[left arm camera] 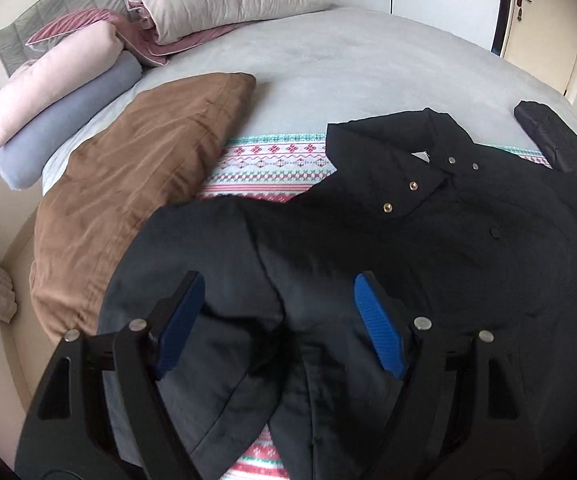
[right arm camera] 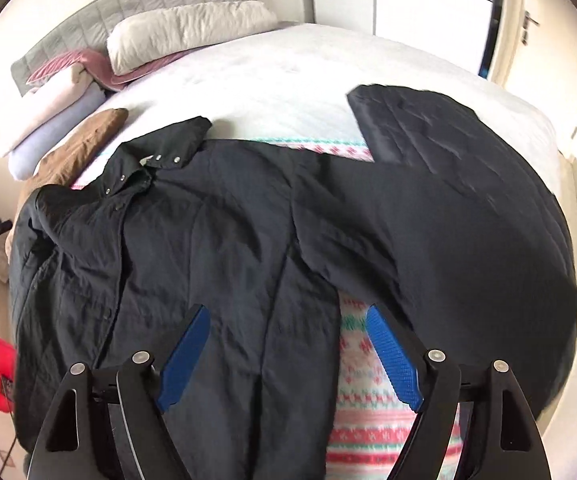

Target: Fold large clothes

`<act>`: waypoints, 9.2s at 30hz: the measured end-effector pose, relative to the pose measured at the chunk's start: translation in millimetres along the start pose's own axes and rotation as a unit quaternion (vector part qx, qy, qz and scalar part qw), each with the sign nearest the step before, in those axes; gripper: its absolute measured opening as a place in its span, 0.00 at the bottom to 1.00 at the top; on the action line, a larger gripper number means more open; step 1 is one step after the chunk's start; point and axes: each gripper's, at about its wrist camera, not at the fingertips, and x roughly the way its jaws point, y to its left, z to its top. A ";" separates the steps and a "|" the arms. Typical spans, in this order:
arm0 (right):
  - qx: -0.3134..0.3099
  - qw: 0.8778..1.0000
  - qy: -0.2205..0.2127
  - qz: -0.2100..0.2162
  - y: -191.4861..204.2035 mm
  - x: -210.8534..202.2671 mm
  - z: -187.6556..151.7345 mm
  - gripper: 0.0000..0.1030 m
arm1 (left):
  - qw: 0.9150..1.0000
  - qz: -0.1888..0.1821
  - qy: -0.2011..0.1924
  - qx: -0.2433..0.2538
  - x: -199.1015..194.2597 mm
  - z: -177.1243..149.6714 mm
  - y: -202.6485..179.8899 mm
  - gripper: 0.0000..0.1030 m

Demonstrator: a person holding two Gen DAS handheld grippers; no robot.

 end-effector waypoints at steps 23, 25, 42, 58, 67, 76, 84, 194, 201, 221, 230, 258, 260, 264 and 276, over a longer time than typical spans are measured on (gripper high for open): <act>-0.026 0.999 0.029 0.018 -18.2 217.2 96.4 0.21 | 0.991 -0.092 0.082 0.050 148.8 27.2 -46.4 0.13; -0.035 0.999 0.016 0.016 -10.4 204.8 84.2 0.15 | 0.995 -0.068 0.054 0.045 133.9 23.9 -56.1 0.11; 0.024 0.966 -0.122 -0.225 -18.6 162.6 83.4 0.36 | 0.990 0.009 -0.076 -0.122 115.6 82.0 -67.5 0.41; 0.121 0.975 -0.128 -0.135 -123.8 -17.2 -37.0 0.80 | 0.990 -0.118 -0.034 -0.063 -40.9 -35.2 -107.9 0.97; 0.260 0.942 -0.131 -0.165 -247.3 -86.0 -145.1 0.86 | 0.985 -0.169 0.004 -0.046 -77.0 -121.0 -134.6 0.98; 0.281 0.947 -0.119 -0.096 -253.2 -51.3 -158.6 0.08 | 0.980 -0.193 0.011 -0.039 -78.7 -150.3 -167.3 0.98; 0.212 0.911 -0.137 -0.327 -264.5 -85.4 -101.1 0.05 | 0.984 -0.179 0.008 0.000 -74.7 -159.6 -190.4 0.98; -0.336 0.929 0.036 0.150 428.7 -20.9 -303.5 0.69 | 0.954 -0.108 0.003 -0.279 -151.0 -375.7 50.5 0.81; -0.299 0.944 -0.008 0.136 396.2 -35.8 -278.0 0.08 | 0.957 -0.131 0.000 -0.260 -149.7 -365.2 41.2 0.81; -0.044 0.994 0.033 0.093 206.2 32.7 -202.7 0.07 | 0.859 -0.387 0.097 -0.320 -57.0 -324.7 -82.0 0.76; -0.030 0.991 0.040 0.123 203.5 25.0 -205.1 0.16 | 0.862 -0.395 -0.009 -0.317 -112.9 -316.9 -64.4 0.06; 0.178 0.976 0.057 0.111 -6.1 -45.6 -311.0 0.80 | 0.926 -0.236 0.061 -0.288 -61.9 -392.1 95.3 0.61; 0.193 0.973 0.076 0.106 -12.5 -33.9 -318.9 0.77 | 0.908 -0.277 0.072 -0.305 -55.1 -395.7 95.9 0.49; 0.188 0.966 0.065 0.164 -6.2 -37.6 -323.6 0.10 | 0.920 -0.286 0.057 -0.261 -84.8 -388.0 80.6 0.08; 0.131 0.985 0.098 0.047 -5.9 -42.7 -317.2 0.12 | 0.968 -0.163 0.130 -0.138 -113.4 -398.1 41.7 0.11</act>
